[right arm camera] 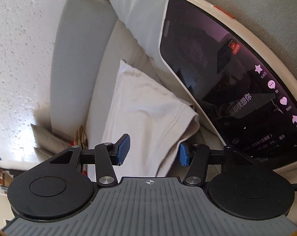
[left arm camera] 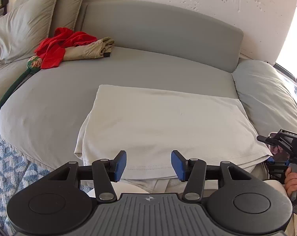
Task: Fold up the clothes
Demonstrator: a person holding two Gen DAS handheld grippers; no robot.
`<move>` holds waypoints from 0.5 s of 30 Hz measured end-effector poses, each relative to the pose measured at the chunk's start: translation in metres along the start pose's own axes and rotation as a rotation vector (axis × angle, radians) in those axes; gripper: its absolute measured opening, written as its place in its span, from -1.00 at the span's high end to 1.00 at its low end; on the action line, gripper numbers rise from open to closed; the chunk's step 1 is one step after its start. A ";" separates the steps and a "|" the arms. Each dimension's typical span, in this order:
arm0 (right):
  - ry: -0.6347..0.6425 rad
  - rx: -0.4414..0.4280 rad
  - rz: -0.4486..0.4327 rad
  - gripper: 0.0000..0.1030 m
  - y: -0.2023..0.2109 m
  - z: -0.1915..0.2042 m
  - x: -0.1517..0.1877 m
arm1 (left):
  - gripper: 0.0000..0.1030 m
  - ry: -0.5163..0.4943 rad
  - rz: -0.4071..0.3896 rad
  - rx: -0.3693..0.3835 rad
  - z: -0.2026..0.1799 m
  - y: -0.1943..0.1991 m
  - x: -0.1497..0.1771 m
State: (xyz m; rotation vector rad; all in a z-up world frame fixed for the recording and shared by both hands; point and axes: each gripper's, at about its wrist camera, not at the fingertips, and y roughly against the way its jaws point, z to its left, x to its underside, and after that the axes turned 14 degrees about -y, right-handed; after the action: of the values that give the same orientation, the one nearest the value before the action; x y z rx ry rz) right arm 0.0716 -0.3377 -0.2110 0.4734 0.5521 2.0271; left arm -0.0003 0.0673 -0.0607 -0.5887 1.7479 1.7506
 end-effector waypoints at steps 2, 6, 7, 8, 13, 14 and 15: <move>0.015 -0.001 -0.002 0.09 -0.009 0.006 -0.003 | 0.03 0.016 0.008 0.001 0.005 -0.003 -0.001; 0.024 -0.001 0.003 0.07 -0.032 0.016 -0.010 | 0.03 0.061 0.029 -0.008 0.013 -0.008 0.002; 0.024 0.008 -0.006 0.08 -0.034 0.017 -0.010 | 0.03 0.074 0.027 -0.009 0.016 -0.008 0.003; 0.031 0.025 -0.017 0.11 -0.036 0.020 -0.011 | 0.03 0.087 0.023 -0.013 0.020 -0.007 0.004; 0.098 0.093 -0.044 0.75 -0.037 0.032 -0.008 | 0.03 0.154 0.010 -0.045 0.041 0.001 0.010; 0.128 0.110 -0.054 0.80 -0.036 0.038 -0.005 | 0.03 0.172 0.006 -0.052 0.047 0.002 0.012; 0.169 0.130 -0.069 0.84 -0.035 0.046 0.000 | 0.03 0.190 0.005 -0.057 0.053 0.004 0.014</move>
State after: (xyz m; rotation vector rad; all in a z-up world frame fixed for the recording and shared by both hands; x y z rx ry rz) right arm 0.1204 -0.3133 -0.1923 0.3564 0.7968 1.9837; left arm -0.0078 0.1210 -0.0651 -0.7990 1.8313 1.8026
